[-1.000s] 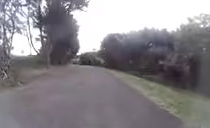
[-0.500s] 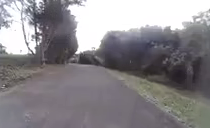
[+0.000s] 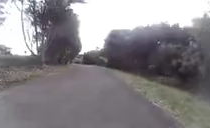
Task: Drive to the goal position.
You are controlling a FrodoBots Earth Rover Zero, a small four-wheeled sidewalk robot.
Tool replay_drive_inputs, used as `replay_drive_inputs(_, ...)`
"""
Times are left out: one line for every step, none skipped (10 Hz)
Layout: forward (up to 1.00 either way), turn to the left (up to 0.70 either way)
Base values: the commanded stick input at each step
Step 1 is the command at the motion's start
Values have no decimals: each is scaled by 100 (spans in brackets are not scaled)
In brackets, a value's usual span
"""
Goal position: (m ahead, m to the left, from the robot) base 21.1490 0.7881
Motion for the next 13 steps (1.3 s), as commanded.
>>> replay_drive_inputs(100, 3)
replay_drive_inputs(100, 0)
replay_drive_inputs(100, 0)
replay_drive_inputs(100, 1)
replay_drive_inputs(100, 2)
replay_drive_inputs(100, 2)
replay_drive_inputs(100, 0)
replay_drive_inputs(100, 0)
replay_drive_inputs(100, 0)
replay_drive_inputs(100, 0)
replay_drive_inputs(100, 0)
replay_drive_inputs(100, 0)
replay_drive_inputs(100, 0)
